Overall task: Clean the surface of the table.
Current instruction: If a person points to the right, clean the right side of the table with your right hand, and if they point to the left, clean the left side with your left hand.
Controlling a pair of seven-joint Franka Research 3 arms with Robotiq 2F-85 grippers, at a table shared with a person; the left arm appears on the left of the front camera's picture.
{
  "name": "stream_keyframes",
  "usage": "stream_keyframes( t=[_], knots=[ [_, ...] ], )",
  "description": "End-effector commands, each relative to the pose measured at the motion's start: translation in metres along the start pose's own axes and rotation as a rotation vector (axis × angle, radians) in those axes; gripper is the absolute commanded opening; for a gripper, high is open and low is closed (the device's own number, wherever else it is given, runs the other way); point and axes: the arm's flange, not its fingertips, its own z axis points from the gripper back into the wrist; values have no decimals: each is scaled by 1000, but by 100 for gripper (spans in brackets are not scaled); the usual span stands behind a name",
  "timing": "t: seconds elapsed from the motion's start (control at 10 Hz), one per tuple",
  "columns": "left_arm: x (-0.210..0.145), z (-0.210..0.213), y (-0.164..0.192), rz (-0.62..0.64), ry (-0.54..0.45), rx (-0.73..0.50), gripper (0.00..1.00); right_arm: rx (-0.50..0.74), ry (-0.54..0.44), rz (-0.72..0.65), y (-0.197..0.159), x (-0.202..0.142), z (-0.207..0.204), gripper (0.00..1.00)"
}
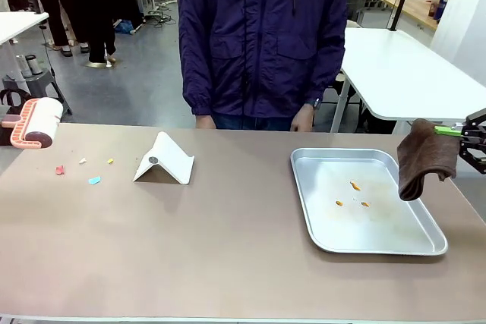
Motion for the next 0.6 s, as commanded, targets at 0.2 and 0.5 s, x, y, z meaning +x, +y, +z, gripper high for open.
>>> stream_keyframes(
  t=[0.2,0.5],
  knots=[
    [2,1,-4,13,1,3,17,2,4,2,1,-2,-1,0],
    [2,1,-4,13,1,3,17,2,4,2,1,-2,-1,0]
  ],
)
